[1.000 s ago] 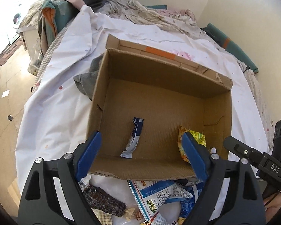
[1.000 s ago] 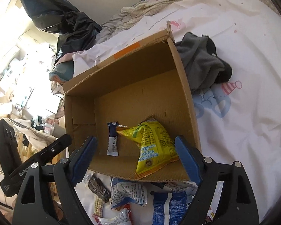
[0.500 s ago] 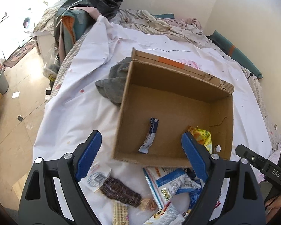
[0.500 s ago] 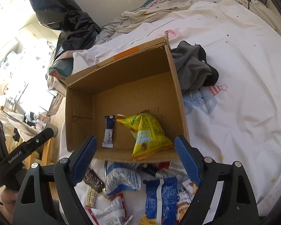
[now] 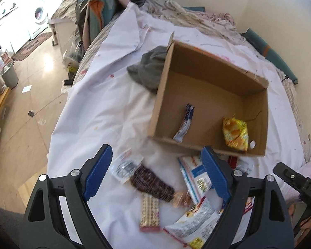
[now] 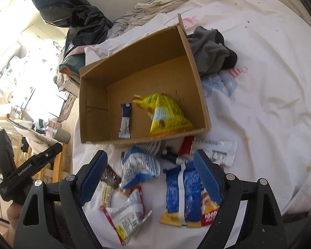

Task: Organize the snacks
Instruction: 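Grasp the plaid wafer bar with the left gripper while the right grasps the blue bag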

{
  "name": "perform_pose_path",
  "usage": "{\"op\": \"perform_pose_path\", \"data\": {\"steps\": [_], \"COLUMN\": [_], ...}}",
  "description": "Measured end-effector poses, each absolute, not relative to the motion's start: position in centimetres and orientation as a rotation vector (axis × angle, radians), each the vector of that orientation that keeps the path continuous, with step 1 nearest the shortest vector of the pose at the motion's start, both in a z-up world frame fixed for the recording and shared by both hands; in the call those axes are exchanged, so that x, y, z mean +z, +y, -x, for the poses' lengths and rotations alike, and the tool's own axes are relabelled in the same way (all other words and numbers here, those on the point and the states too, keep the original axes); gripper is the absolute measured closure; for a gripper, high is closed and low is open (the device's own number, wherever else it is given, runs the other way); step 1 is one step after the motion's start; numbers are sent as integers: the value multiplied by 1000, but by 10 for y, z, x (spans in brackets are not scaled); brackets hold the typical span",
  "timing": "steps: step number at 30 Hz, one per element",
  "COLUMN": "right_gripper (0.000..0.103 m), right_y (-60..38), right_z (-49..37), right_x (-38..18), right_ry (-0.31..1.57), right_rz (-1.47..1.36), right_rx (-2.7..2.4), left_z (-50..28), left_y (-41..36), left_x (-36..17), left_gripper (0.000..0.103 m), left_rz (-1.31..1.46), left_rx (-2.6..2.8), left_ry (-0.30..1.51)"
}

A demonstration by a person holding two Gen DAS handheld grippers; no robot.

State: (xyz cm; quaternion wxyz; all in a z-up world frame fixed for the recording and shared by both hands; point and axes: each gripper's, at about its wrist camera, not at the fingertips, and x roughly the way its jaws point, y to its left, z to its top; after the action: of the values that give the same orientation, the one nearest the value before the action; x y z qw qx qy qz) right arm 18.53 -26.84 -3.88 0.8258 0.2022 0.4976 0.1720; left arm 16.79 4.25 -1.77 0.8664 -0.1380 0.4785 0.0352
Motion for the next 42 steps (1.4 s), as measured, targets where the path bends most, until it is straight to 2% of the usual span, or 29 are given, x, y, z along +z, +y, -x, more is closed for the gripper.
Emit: {"op": "perform_pose_path", "data": {"steps": [8, 14, 19, 22, 23, 24, 33, 42], "right_gripper": [15, 15, 15, 15, 15, 15, 15, 15], "right_y": [-281, -289, -289, -290, -291, -292, -301, -278], "right_z": [-174, -174, -176, -176, -176, -176, -178, -180], "right_x": [-60, -70, -70, -70, -71, -71, -78, -97], "right_ry": [1126, 1161, 1163, 1166, 1166, 1166, 1195, 1314], "right_rz": [-480, -508, -511, -518, -521, -525, -584, -492], "right_rx": [330, 296, 293, 297, 298, 297, 268, 292], "left_z": [-151, -147, -149, -150, -149, -149, -112, -113], "left_y": [54, 37, 7, -5, -7, -9, 5, 26], "left_x": [-46, -99, -133, -146, -147, -146, -111, -46], "left_gripper": [18, 19, 37, 52, 60, 80, 81, 81], "left_rz": [321, 323, 202, 141, 128, 106, 180, 184], "left_rx": [112, 74, 34, 24, 26, 29, -31, 9], "left_ry": [1114, 1325, 1435, 1476, 1481, 1477, 1505, 1305]}}
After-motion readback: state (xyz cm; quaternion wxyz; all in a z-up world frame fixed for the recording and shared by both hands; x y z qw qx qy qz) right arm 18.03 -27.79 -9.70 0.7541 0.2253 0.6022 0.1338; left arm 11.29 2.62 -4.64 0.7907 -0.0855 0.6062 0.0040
